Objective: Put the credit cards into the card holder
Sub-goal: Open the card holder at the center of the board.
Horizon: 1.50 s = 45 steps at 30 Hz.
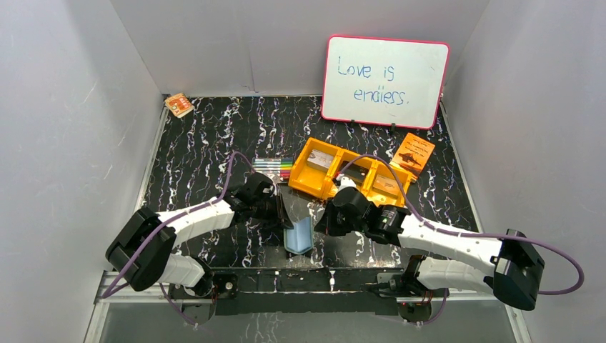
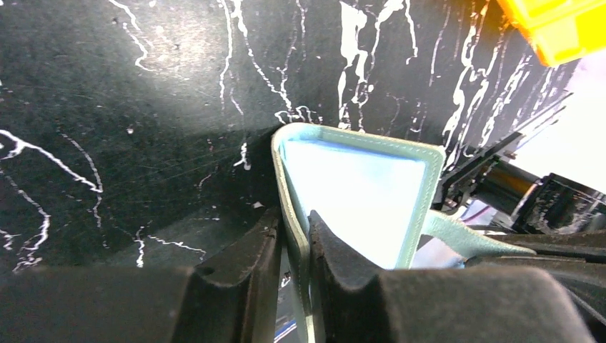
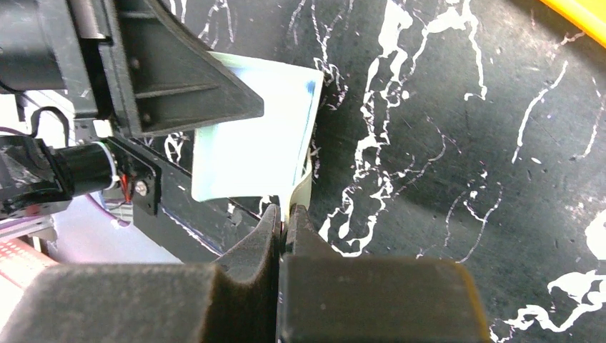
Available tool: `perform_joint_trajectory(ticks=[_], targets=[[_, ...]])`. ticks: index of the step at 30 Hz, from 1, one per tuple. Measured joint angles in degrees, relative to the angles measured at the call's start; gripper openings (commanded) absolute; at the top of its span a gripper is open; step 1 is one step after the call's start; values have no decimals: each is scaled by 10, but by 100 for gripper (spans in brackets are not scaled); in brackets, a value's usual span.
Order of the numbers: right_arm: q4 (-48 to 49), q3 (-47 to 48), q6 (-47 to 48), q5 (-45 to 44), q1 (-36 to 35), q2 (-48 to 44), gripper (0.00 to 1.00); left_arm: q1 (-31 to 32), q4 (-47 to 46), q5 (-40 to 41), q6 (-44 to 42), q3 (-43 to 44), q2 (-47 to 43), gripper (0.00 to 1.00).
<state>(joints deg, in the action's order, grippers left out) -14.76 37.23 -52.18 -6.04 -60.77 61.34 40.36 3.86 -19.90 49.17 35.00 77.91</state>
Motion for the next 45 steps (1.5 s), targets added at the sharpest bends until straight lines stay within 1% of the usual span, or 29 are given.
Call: perform_joint_trajectory(ticks=[3,6,12,15,18,19,23,25,27,29,33,38,45], targets=[[-1,-11,-3,-2,0,-1,0,0,14,12,-11,0,0,9],[-1,-24,-7,-4,0,-1,0,0,25,23,-22,0,0,7],[-5,-45,-18,-13,0,-1,0,0,42,43,-40,0,8,5],[-5,-52,-22,-16,0,-1,0,0,44,48,-45,0,13,9],[-5,-57,-28,-19,0,0,0,0,45,57,-47,0,22,18],[-5,-59,-30,-20,0,2,0,0,46,59,-48,0,24,22],[-9,-68,-35,-26,0,13,0,0,49,64,-48,3,24,44],[-16,-70,-36,-29,0,18,0,1,52,66,-45,10,23,54],[-19,-70,-36,-31,0,22,0,3,58,75,-49,17,21,61],[-19,-70,-36,-32,0,24,0,3,69,84,-51,24,18,66],[-19,-70,-36,-35,0,28,0,3,99,108,-56,33,4,69],[-20,-70,-34,-37,0,35,0,3,131,126,-62,51,-12,70],[-20,-68,-32,-37,0,43,0,3,129,125,-72,61,-6,66]])
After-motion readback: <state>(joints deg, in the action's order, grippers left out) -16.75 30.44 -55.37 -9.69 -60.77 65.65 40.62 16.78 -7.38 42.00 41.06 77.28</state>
